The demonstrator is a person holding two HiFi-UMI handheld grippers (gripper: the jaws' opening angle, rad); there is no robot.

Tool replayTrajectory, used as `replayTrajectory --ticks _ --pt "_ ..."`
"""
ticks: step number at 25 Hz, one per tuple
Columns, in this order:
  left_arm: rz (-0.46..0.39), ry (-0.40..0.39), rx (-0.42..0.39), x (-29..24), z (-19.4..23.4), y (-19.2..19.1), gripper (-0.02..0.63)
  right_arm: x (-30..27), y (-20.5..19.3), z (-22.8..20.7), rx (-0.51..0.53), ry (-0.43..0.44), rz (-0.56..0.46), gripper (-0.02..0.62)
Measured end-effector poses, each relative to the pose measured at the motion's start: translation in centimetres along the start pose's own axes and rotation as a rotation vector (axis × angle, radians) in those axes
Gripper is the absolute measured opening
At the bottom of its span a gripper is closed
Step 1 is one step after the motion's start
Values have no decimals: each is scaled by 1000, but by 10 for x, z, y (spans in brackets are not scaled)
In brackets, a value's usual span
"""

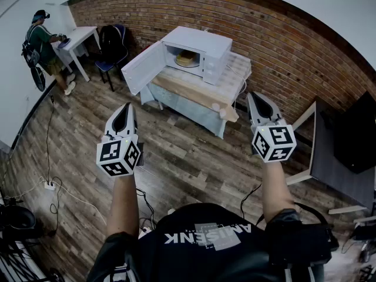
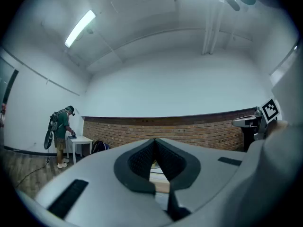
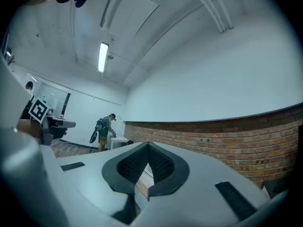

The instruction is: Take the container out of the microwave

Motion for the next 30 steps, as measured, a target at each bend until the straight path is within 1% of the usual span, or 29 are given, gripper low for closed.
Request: replayTrajectory --ticks 3,9,15,20,24,30 --pt "-6 -2 -2 6 -2 0 11 3 0 1 -4 5 -1 40" --pt "2 10 -37 8 -3 -1 11 5 0 4 -7 8 -9 40" --pt "-3 5 -18 16 -3 1 11 11 5 6 -24 2 -30 41" --pt "-11 5 -81 23 -1 3 11 12 0 20 -23 15 -23 41" --pt "-4 3 -60 28 11 -2 11 9 -2 37 5 18 -14 41" --pt "-21 -31 -36 33 25 -1 11 5 0 60 12 16 -14 41"
Point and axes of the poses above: the fingertips, and each gripper's own axes: x backward along the fingers, z to its left, y out of its top, the point moved 1 cm from there along x, backward along the fingers, and after that the axes turned 9 degrees about -x, right-handed, at the moved point
